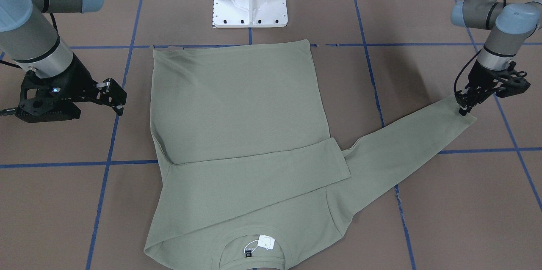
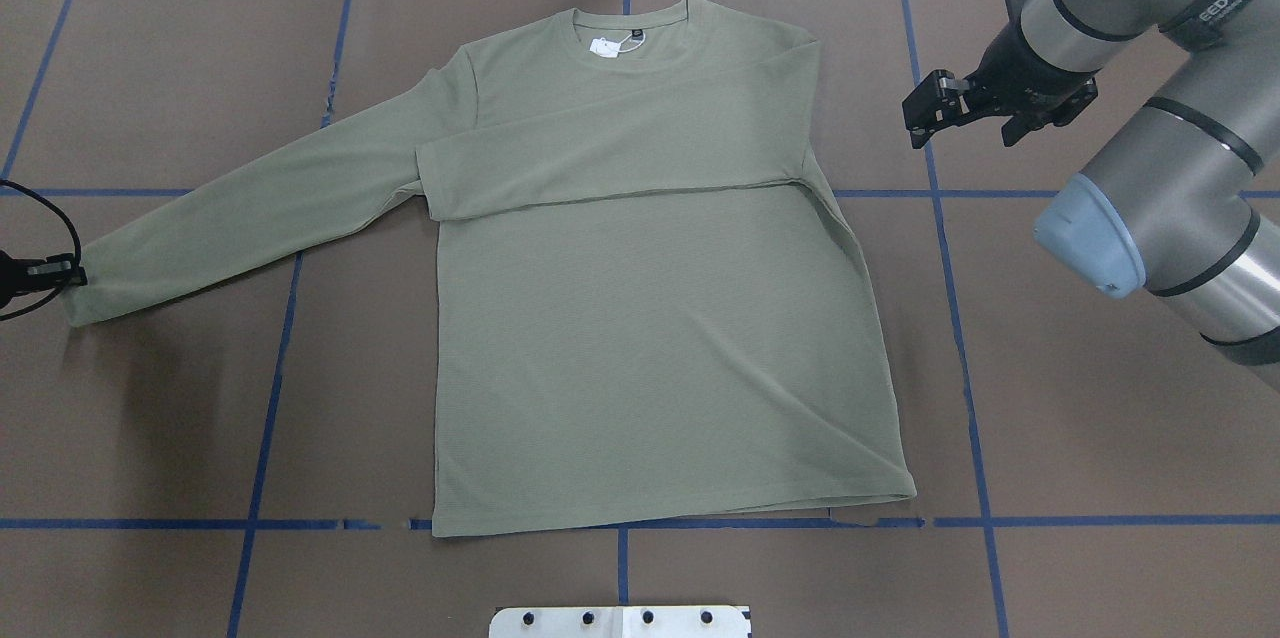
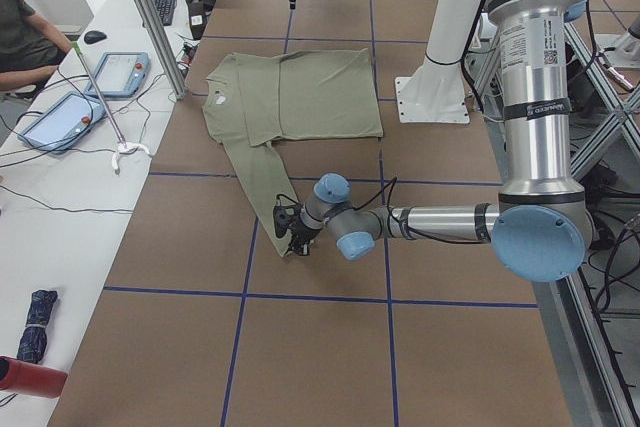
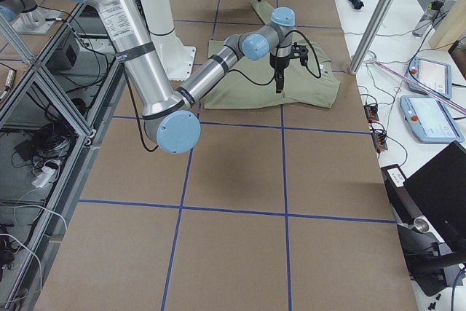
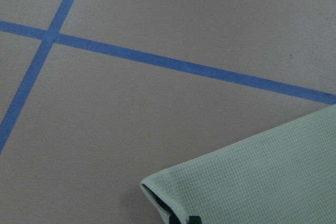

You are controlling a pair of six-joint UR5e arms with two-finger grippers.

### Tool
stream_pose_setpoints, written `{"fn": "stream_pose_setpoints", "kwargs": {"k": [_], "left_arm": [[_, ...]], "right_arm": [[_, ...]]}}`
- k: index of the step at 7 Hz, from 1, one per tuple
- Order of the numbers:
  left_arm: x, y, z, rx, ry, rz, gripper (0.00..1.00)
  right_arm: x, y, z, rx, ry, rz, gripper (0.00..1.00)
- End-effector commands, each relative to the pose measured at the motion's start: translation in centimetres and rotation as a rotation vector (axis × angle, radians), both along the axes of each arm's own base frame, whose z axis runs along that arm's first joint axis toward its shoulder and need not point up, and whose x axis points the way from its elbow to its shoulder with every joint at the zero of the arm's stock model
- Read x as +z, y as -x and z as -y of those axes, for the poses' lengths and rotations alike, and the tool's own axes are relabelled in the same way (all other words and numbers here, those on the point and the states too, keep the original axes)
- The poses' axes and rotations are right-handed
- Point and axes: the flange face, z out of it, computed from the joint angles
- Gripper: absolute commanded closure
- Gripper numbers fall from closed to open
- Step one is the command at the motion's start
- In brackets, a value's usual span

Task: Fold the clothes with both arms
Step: 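Grasp the cuff of the other sleeve with the left gripper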

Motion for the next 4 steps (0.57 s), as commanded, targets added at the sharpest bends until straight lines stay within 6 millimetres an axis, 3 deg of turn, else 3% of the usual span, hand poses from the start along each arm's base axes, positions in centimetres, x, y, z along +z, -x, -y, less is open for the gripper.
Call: {"fn": "stream_pose_setpoints", "kwargs": {"k": [1, 2, 4], "left_arm": [[-1.4, -0.1, 0.0, 0.006, -0.013, -0.021, 1.00], [-3.5, -0.4, 0.2, 0.013, -0.027, -0.038, 1.00], [-11.2, -3.6, 3.5, 0.040, -0.009, -0.058, 1.00]], "right_arm": [[0.0, -0.1, 0.0, 0.001, 0.001, 0.001, 0.00], [-0.1, -0.1, 0.0, 0.000, 0.000, 0.003, 0.00], [0.1, -1.4, 0.0, 0.013, 0.010, 0.009, 0.00]]}}
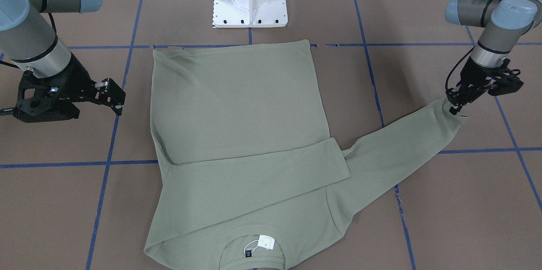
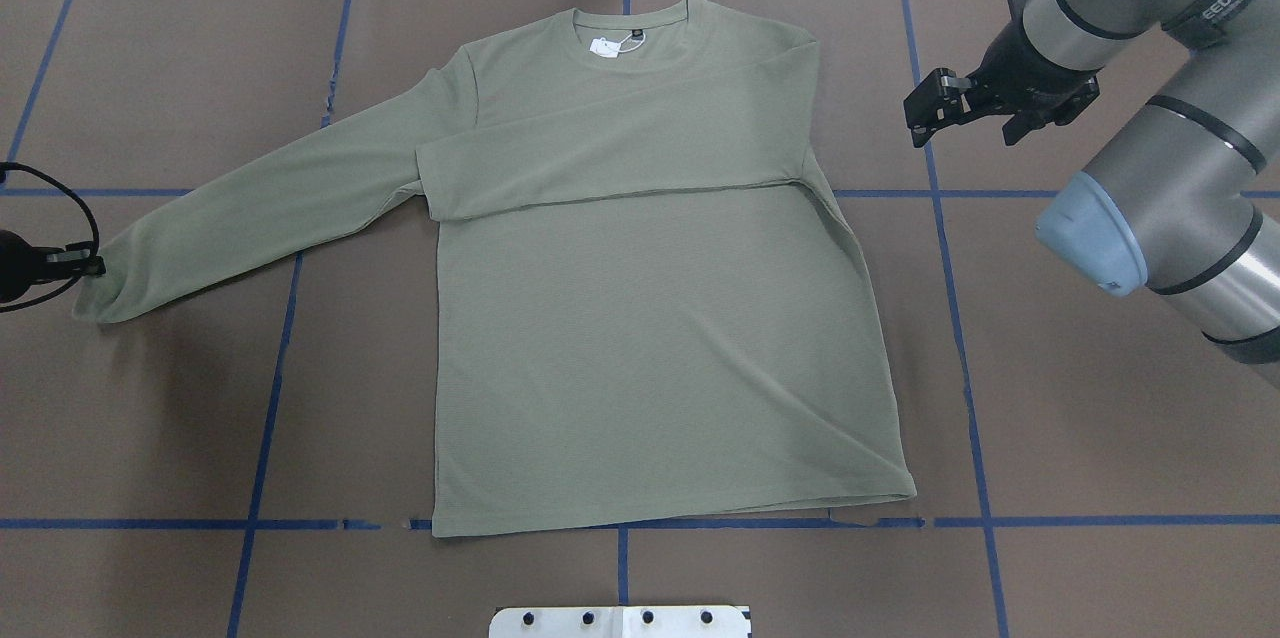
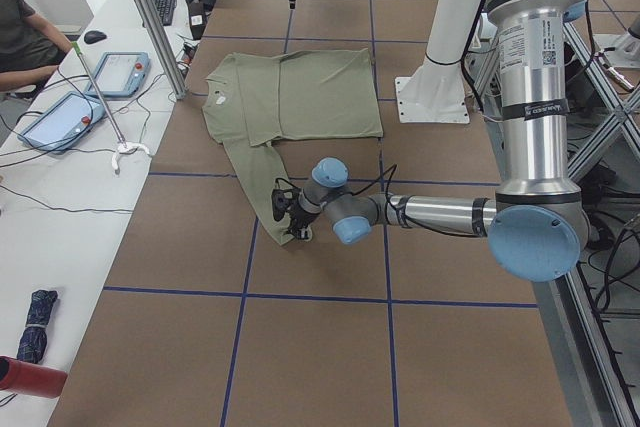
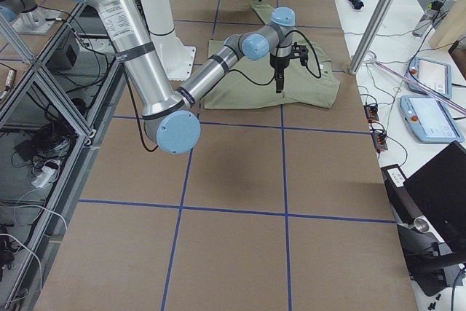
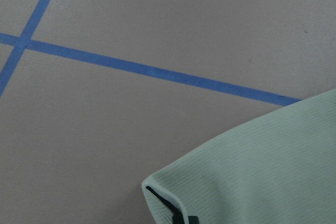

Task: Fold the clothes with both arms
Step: 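Grasp the cuff of the other sleeve with the left gripper, then lift the sleeve with the left gripper and fold it across the shirt body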

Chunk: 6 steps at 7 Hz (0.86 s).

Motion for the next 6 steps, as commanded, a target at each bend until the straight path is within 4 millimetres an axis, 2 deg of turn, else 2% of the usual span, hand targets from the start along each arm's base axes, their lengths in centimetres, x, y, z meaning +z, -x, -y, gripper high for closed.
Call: {"fn": "stream_pose_setpoints", "kwargs": {"k": [1, 2, 3, 4, 5, 6], "left_arm": [[-8.7, -3.7, 4.3, 0.011, 0.002, -0.013, 1.00], [-14.2, -6.4, 7.6, 0.011, 0.008, -0.008, 1.00], [-19.6, -8.0, 10.2, -0.001, 0.026, -0.002, 1.00], [-25.2, -9.8, 12.1, -0.030, 0.056, -0.025, 1.00], [-30.0, -10.7, 13.1, -0.038, 0.069, -0.064, 1.00], [-33.7, -11.2, 13.5, -0.057, 0.084, -0.141, 1.00]], "right_arm": [[1.0, -2.4, -0.4, 0.023, 0.019, 0.000, 0.00], [3.0, -4.1, -1.5, 0.025, 0.036, -0.016, 0.00], [5.5, -6.7, -2.2, 0.012, 0.027, -0.041, 0.00], [7.8, -8.7, -2.8, 0.001, 0.027, -0.061, 0.00], [10.5, -10.4, -3.5, -0.024, 0.025, -0.085, 0.00], [12.6, -12.1, -4.2, -0.032, 0.049, -0.083, 0.00]]}}
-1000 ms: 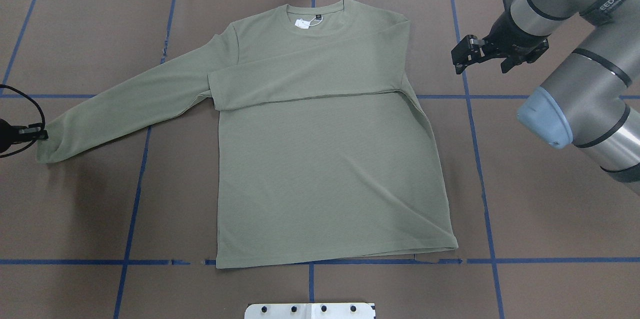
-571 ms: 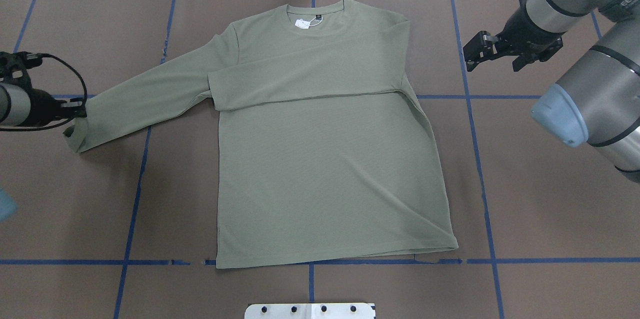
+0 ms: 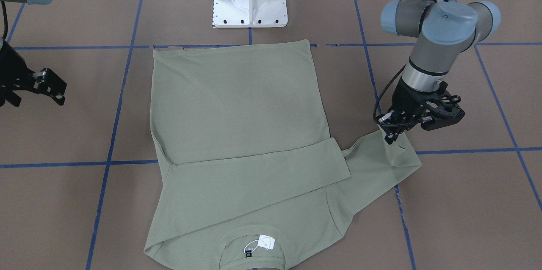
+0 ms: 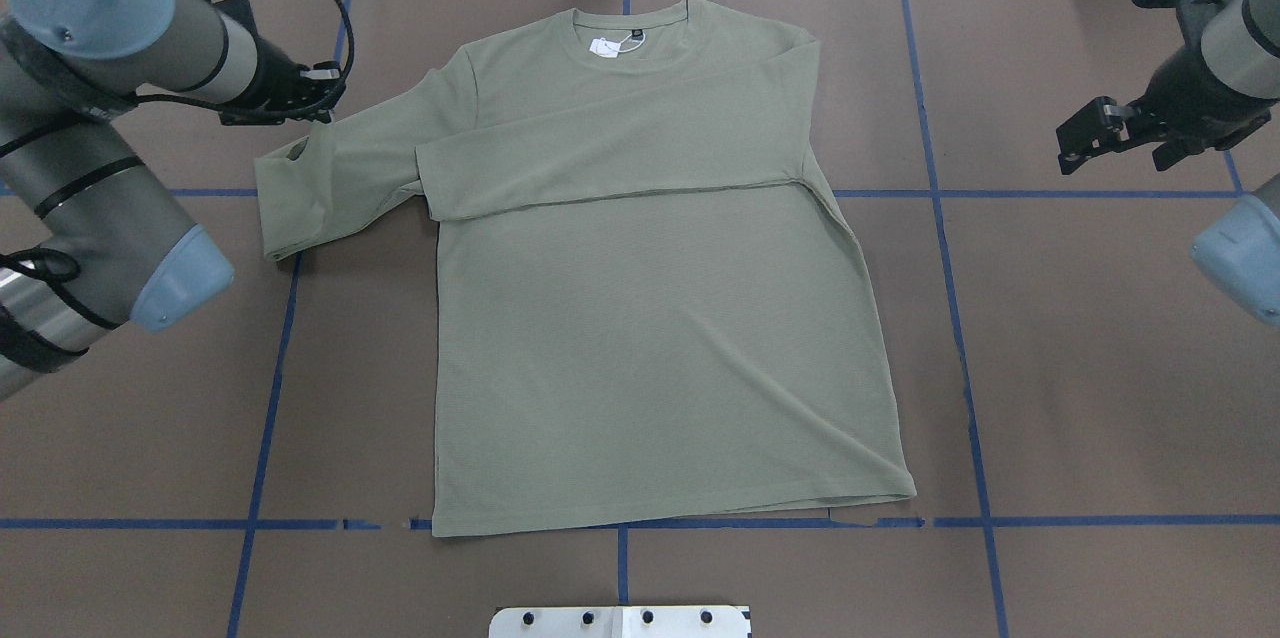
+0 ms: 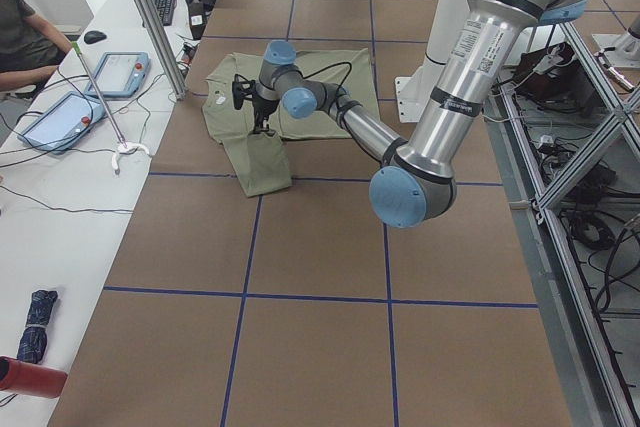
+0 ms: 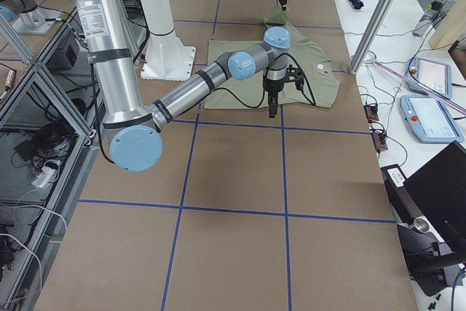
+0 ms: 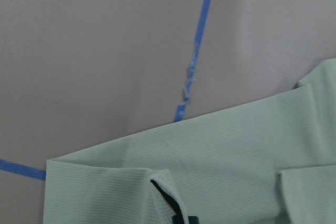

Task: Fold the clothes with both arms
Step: 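Lift the sleeve with the left gripper and fold it across the shirt body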

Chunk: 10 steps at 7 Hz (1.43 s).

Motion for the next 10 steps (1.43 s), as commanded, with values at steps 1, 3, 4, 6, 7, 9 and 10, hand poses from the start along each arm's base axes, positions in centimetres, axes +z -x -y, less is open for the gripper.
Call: {"fn": "stream_pose_setpoints", "kwargs": {"k": [1, 3, 4, 6, 7, 9, 10], "left_arm": [[-10.8, -1.9, 2.1, -0.055, 0.052, -0.158, 1.00], [-21.1, -4.5, 4.0, -0.124, 0.179, -0.333, 1.00], [-26.3, -6.2, 3.2, -0.143, 0.224, -0.440, 1.00], [-29.7, -17.6, 0.0, -0.116, 0.319, -0.557, 1.00], [-28.2, -21.5, -0.6, -0.138, 0.317, -0.589, 1.00], [-25.7, -25.0, -0.4, -0.176, 0.298, -0.577, 1.00], [-25.6, -26.4, -0.7, -0.166, 0.292, -0.588, 1.00]], "right_arm": [[4.3, -4.2, -1.4, -0.028, 0.021, -0.004, 0.00], [6.4, -6.3, -2.0, -0.040, 0.027, -0.013, 0.00], [7.2, -6.9, -2.3, -0.046, 0.028, -0.021, 0.00], [7.4, -7.0, -2.2, -0.043, 0.030, -0.023, 0.00], [7.7, -7.0, -2.2, -0.041, 0.038, -0.025, 0.00], [7.7, -6.9, -2.2, -0.038, 0.043, -0.024, 0.00], [7.7, -6.9, -2.2, -0.038, 0.044, -0.024, 0.00]]}}
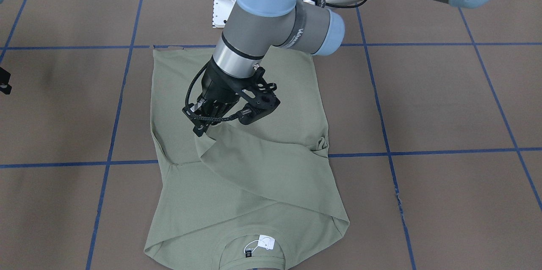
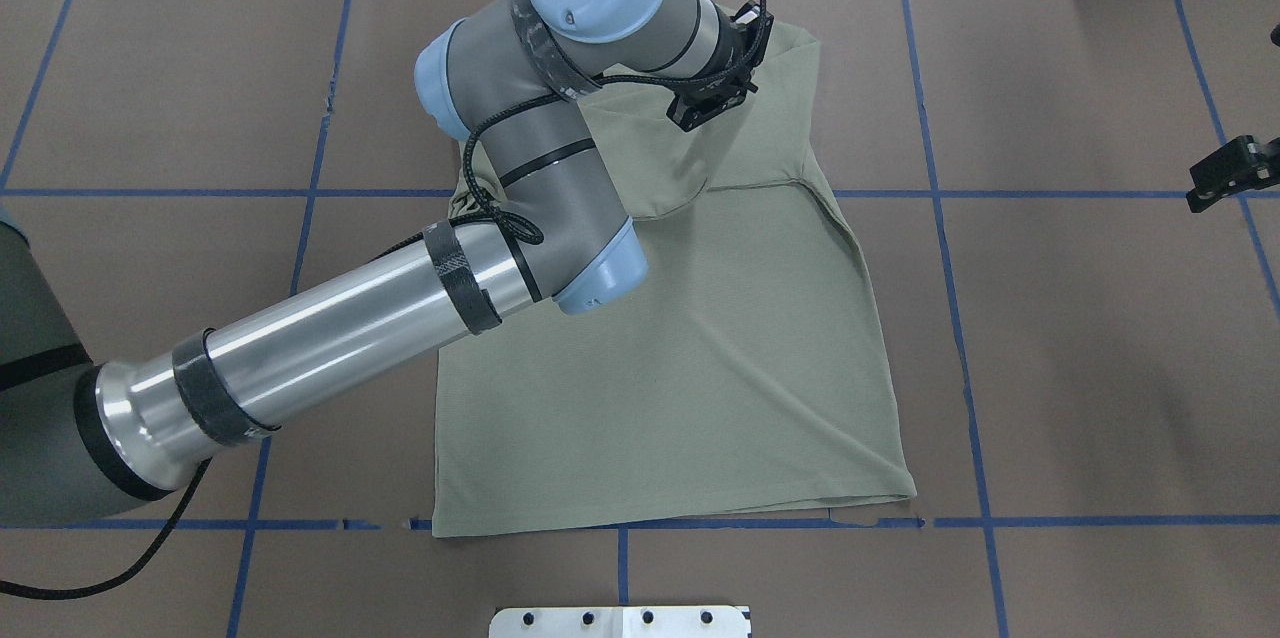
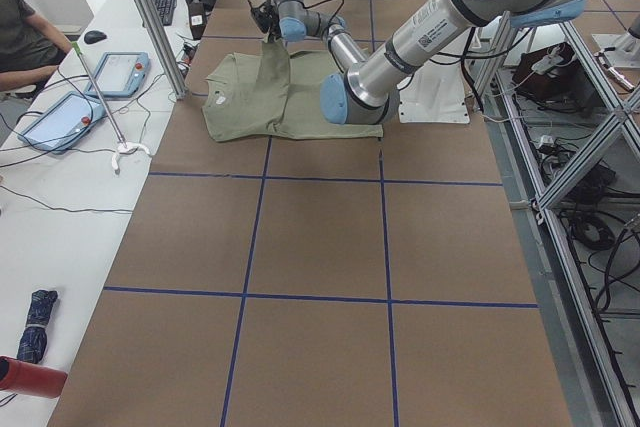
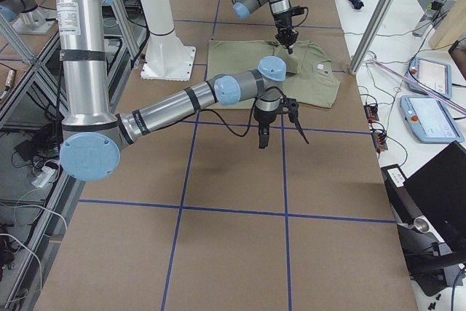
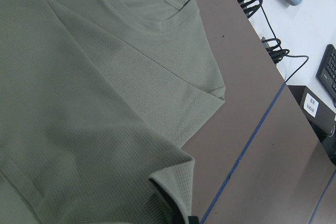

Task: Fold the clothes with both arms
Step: 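Lift the sleeve with the left gripper and fold it across the shirt body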

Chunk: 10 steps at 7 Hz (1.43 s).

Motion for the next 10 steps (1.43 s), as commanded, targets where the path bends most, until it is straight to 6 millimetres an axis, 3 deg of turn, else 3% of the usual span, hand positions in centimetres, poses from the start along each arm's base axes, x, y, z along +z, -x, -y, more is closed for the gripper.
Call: {"fn": "stream_pose_setpoints", "kwargs": {"k": [1, 2, 3, 4, 5, 7, 8, 10], "left_arm": [[-0.9, -4.3, -1.2, -0.023, -0.021, -0.008, 1.00], [-2.9, -5.8, -2.6, -0.025, -0.025, -0.024, 1.00], [-5.1, -7.5, -4.7, -0.001, -0.017, -0.051, 0.75], [-6.5, -9.6, -6.3, 0.003, -0.046, -0.090, 0.01], [-7.1, -10.1, -7.0, -0.046, -0.063, -0.098, 0.00], [-5.3, -10.2, -6.6, -0.042, -0.098, -0.061, 0.00], [-4.9, -9.4, -6.4, -0.015, -0.167, -0.034, 0.00], [-2.4, -6.5, -6.1, 0.060, -0.233, 0.033, 0.00]], "right_arm": [[0.0, 0.0, 0.0, 0.002, 0.003, 0.000, 0.00], [0.1, 0.0, 0.1, 0.002, 0.004, -0.002, 0.00], [0.0, 0.2, 0.4, 0.002, 0.002, -0.001, 0.00], [0.0, 0.2, 0.5, 0.002, 0.001, -0.001, 0.00], [-0.1, 0.2, 0.6, 0.002, -0.001, 0.000, 0.00], [-0.1, 0.3, 0.5, 0.001, 0.001, 0.001, 0.00], [-0.3, 0.3, 0.5, -0.001, 0.001, 0.009, 0.00], [-1.5, 0.3, 0.4, 0.057, -0.008, 0.046, 0.00]]}}
